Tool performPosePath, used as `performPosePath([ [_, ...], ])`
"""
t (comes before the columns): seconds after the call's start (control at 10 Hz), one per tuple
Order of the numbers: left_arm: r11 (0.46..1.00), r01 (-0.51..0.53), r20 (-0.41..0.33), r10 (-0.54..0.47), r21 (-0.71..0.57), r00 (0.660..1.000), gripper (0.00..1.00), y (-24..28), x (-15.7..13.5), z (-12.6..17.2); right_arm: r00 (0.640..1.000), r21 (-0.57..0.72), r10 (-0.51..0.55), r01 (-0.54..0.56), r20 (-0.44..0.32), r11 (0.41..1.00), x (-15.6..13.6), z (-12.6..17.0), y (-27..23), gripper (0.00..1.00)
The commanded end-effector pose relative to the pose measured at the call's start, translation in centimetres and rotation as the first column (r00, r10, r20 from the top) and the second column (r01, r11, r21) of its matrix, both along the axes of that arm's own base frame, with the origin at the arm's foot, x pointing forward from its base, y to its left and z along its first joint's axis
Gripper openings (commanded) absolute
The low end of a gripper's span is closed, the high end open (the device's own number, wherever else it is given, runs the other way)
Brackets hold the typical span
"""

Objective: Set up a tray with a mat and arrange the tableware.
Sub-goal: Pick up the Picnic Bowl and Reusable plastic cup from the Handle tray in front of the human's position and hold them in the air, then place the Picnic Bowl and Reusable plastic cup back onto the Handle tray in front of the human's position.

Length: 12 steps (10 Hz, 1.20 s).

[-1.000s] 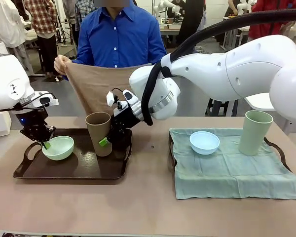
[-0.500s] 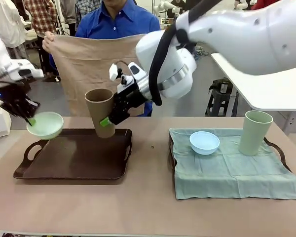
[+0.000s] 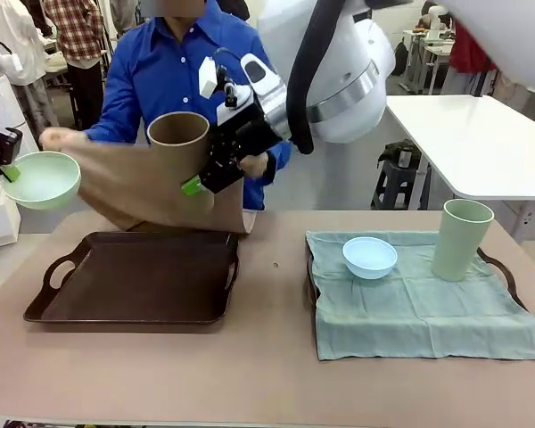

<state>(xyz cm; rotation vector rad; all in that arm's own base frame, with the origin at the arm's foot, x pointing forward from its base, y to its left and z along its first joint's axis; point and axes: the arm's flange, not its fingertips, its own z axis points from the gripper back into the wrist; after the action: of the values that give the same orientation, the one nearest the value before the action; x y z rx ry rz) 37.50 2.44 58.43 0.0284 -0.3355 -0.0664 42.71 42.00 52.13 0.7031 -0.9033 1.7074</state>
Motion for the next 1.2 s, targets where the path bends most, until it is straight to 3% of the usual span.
performPosePath([
  [0.0,1.0,0.016,0.015,-0.016,-0.002,1.0,0.0,-0.13,0.38,-0.16,1.0,-0.002,-0.009,0.009,-0.018,1.0,0.74,-1.03,0.05,0.24],
  [1.1,1.0,0.016,0.015,-0.016,-0.002,1.0,0.0,-0.13,0.38,-0.16,1.0,-0.002,-0.009,0.009,-0.018,1.0,0.74,-1.03,0.05,0.24],
])
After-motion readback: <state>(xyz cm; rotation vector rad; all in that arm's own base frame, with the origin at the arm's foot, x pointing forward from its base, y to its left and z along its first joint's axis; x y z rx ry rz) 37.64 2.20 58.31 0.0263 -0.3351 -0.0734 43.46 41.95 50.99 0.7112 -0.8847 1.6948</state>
